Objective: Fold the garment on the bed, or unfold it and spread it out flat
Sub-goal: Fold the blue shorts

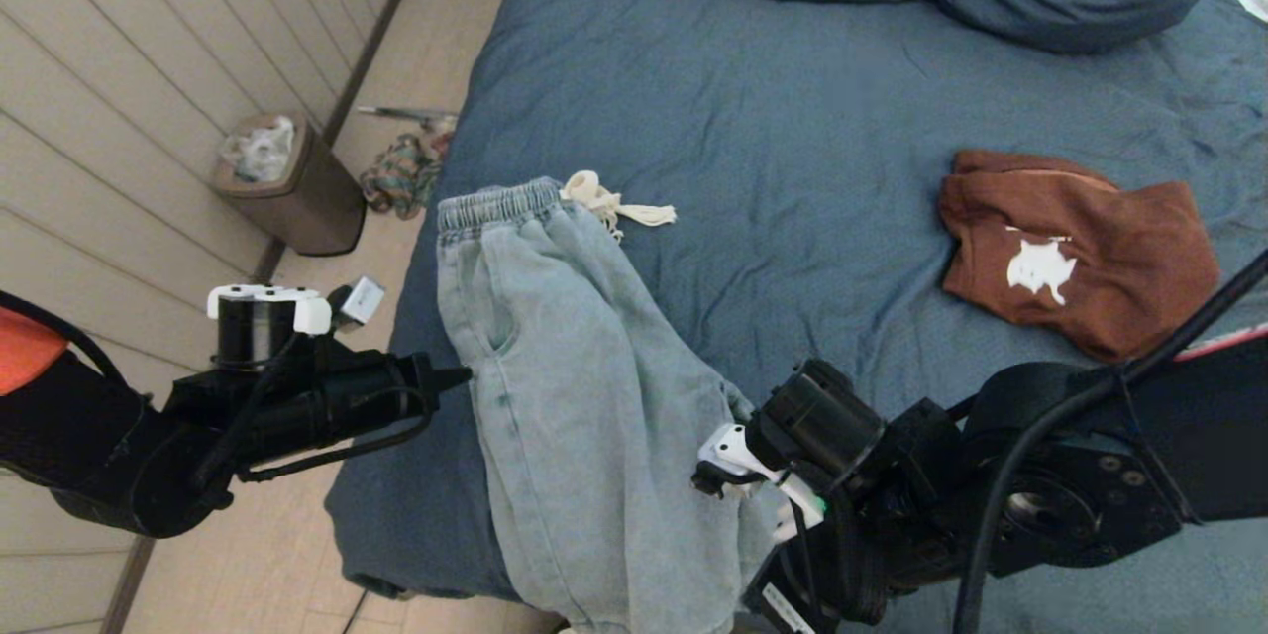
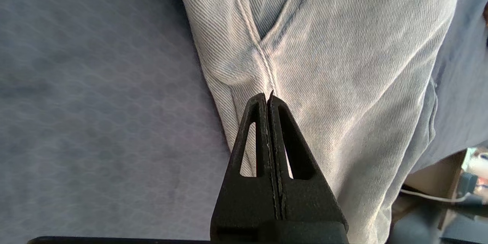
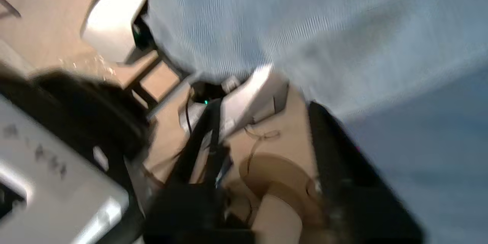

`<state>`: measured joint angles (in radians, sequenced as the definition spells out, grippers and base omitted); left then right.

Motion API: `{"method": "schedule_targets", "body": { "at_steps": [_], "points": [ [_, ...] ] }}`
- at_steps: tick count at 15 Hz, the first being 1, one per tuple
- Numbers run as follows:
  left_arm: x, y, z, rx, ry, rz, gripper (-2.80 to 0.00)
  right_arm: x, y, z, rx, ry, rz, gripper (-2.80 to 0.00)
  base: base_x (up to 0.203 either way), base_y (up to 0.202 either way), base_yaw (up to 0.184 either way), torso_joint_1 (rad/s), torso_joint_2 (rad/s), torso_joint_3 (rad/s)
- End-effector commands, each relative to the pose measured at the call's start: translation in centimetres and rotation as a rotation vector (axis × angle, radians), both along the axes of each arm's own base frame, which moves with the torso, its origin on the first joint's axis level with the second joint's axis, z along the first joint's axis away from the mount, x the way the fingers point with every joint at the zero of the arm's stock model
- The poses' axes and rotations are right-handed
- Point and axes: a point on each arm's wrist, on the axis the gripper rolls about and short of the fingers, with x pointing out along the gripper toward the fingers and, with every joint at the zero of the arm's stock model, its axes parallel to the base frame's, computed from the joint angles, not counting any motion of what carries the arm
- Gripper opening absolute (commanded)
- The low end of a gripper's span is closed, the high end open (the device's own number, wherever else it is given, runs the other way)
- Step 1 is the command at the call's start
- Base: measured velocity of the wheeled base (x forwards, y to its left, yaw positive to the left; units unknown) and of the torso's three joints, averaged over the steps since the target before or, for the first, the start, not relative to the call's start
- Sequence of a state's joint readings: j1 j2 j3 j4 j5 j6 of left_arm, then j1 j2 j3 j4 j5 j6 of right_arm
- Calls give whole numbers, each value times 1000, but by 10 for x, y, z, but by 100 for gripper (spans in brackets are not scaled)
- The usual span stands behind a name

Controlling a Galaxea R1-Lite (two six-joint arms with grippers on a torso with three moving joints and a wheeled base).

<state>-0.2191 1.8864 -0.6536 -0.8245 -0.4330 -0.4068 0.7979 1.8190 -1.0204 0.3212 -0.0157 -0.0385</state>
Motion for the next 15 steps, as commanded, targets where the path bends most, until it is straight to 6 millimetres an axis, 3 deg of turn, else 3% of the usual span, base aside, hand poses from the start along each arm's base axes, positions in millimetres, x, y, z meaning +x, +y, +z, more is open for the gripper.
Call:
{"method": "schedule_targets", "body": {
  "at_steps": [1,5,12,13,15],
  "points": [
    [1,-1,-4,-1,9,-3,-280,6,8,-16,-13,17,-3,0,0,0,0,0,0,0],
    [2,-1,-4,-1,7,-5,-280,11,24,-43,-54,73,1,0,0,0,0,0,0,0],
    [2,-5,-9,4,22,-18,-280,14,29,-56,-76,96,4,0,0,0,0,0,0,0],
    [1,-6,-9,5,24,-20,-280,15,29,-58,-80,100,4,-280,0,0,0,0,0,0],
    [1,-6,-9,5,23,-20,-280,17,32,-60,-70,90,2,-280,0,0,0,0,0,0]
  ]
}}
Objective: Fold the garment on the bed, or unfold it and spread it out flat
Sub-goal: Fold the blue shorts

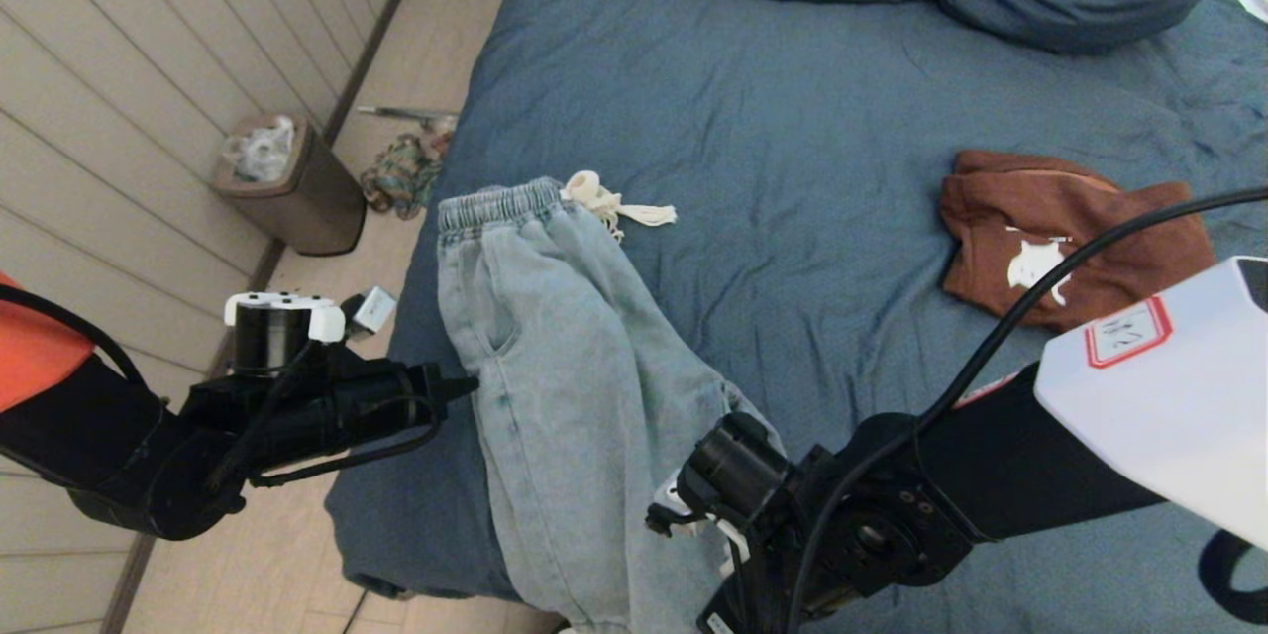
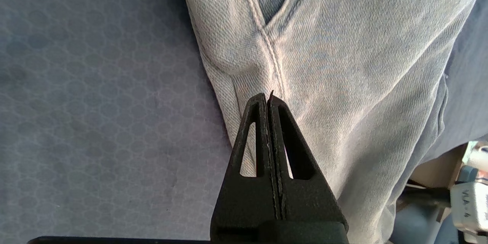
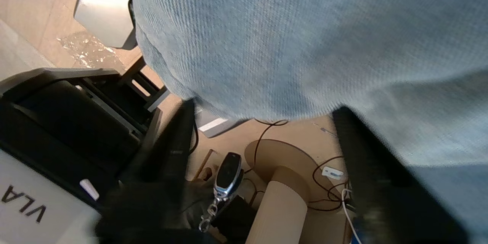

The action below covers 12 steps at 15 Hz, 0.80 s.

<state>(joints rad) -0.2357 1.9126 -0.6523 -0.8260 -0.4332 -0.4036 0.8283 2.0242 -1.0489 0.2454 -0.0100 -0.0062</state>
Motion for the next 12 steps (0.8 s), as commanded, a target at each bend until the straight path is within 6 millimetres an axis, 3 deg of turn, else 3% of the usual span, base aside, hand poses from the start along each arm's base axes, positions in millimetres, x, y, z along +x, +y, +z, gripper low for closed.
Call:
{"method": "schedule_targets", "body": {
  "at_steps": [1,8,10,12],
  "points": [
    [0,0,-1,-2,-1,-2,-280,2,3,-9,-14,12,0,-280,0,0,0,0,0,0],
    [-1,-3,-1,-1,2,-10,-280,10,6,-8,4,7,-49,-280,0,0,0,0,0,0],
    [0,-3,-2,0,5,-10,-280,12,5,-3,16,-6,-57,-280,0,0,0,0,0,0],
    [0,-3,-3,1,7,-10,-280,12,1,18,69,-46,-82,-280,0,0,0,0,0,0]
  ]
}}
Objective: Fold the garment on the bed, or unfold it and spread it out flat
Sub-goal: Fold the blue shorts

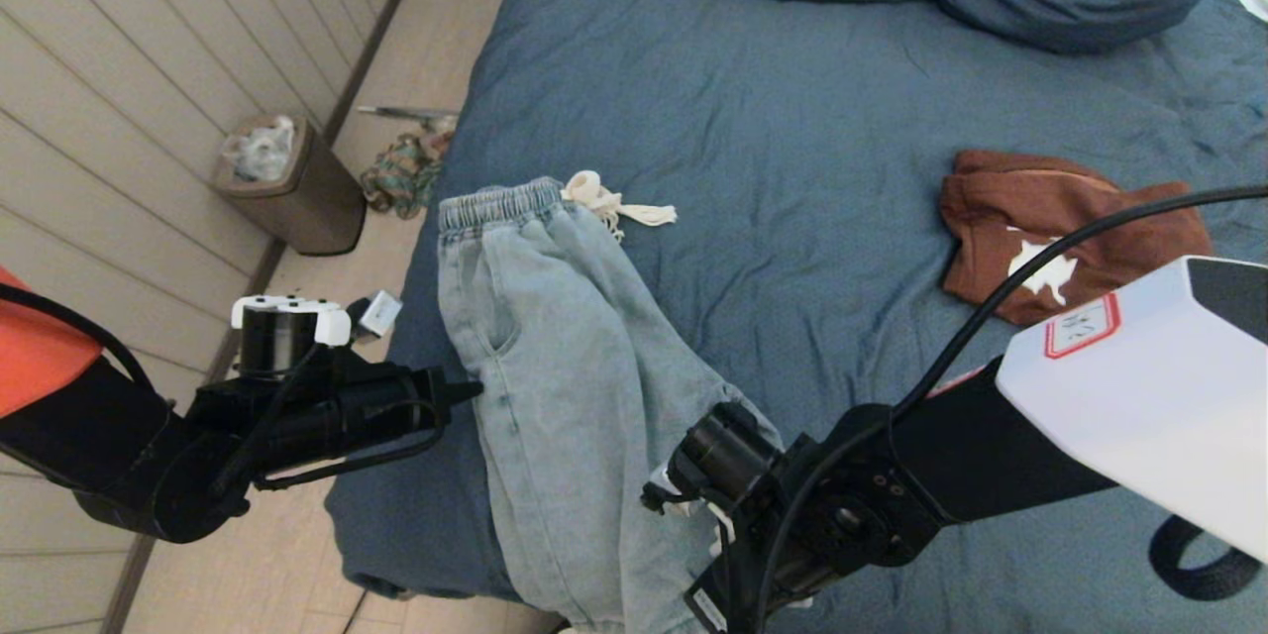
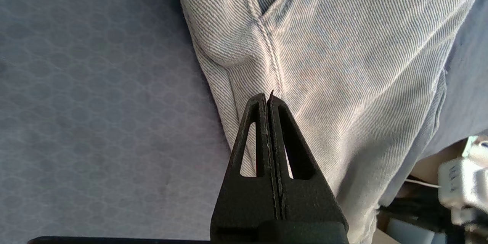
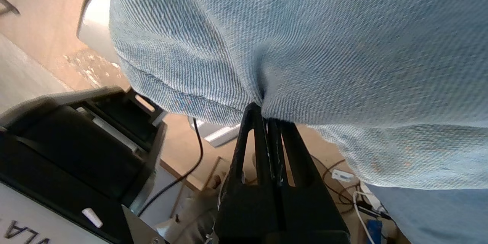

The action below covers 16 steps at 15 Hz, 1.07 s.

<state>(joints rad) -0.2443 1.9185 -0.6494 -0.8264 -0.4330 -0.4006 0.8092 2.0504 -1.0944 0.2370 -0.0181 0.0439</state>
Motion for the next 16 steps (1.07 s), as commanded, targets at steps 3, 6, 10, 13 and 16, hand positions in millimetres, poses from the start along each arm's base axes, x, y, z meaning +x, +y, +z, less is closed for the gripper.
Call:
{"method": "schedule_targets", "body": {
  "at_steps": [3,6,10,13,16],
  "points": [
    [1,0,-1,-2,0,-2,-280,-2,-19,59,131,-121,-58,-280,0,0,0,0,0,0],
    [0,-1,-1,-2,2,-3,-280,-14,-40,101,180,-188,-80,-280,0,0,0,0,0,0],
    [0,-2,-2,-1,3,-9,-280,-27,-56,119,110,-193,-72,-280,0,0,0,0,0,0],
    [-1,-4,-2,0,4,-16,-280,-34,-62,112,18,-183,-32,-280,0,0,0,0,0,0],
    [-1,-5,-3,2,8,-18,-280,-38,-59,105,-4,-164,-4,-280,0,0,0,0,0,0]
  ]
}}
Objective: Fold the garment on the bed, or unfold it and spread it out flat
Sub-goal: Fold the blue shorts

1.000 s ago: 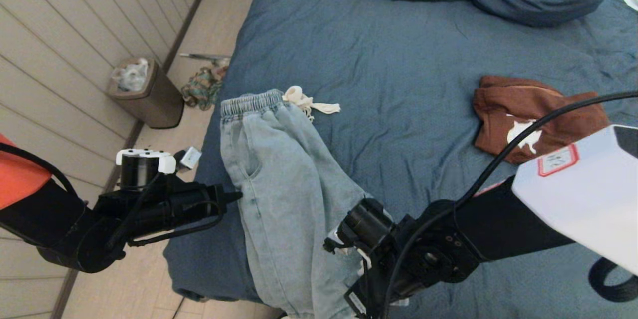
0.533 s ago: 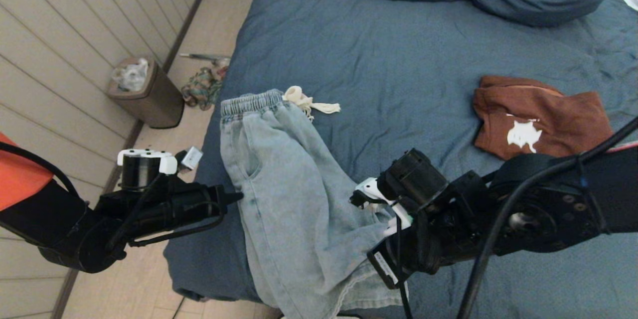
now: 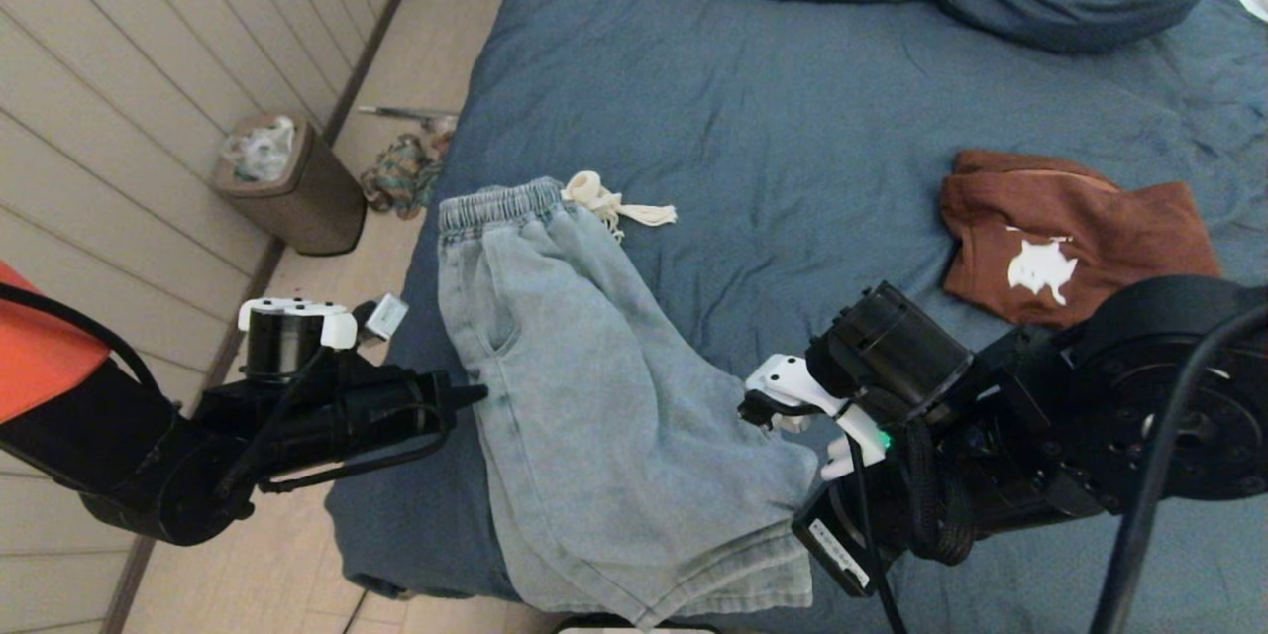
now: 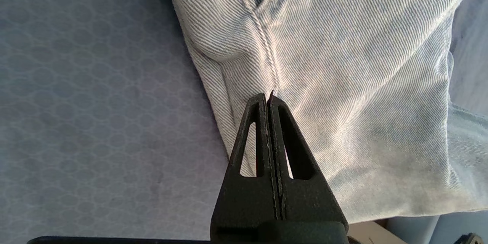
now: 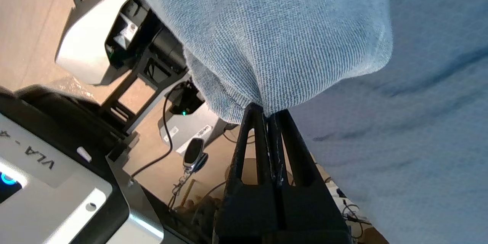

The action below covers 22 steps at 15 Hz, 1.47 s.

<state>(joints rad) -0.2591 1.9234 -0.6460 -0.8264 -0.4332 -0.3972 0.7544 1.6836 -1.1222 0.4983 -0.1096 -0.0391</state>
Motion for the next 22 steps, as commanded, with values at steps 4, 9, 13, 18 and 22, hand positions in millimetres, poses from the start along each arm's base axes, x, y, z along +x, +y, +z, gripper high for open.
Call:
{"method": "schedule_targets", "body": {
  "at_steps": [4,9,13,18,22],
  "points": [
    [0,-1,-2,-1,4,-3,-280,-11,6,-13,-41,36,49,0,0,0,0,0,0,0],
    [0,-1,-1,-1,3,-3,-280,-10,1,-12,-75,14,111,0,0,0,0,0,0,0],
    [0,-1,-1,-1,1,-3,-280,4,-4,2,-10,-36,49,0,0,0,0,0,0,0],
    [0,-1,-1,-3,2,-3,-280,42,2,-4,144,-113,-134,-280,0,0,0,0,0,0],
    [1,-1,0,-3,-3,0,-280,56,7,-7,171,-118,-175,-280,0,0,0,0,0,0]
  ]
}}
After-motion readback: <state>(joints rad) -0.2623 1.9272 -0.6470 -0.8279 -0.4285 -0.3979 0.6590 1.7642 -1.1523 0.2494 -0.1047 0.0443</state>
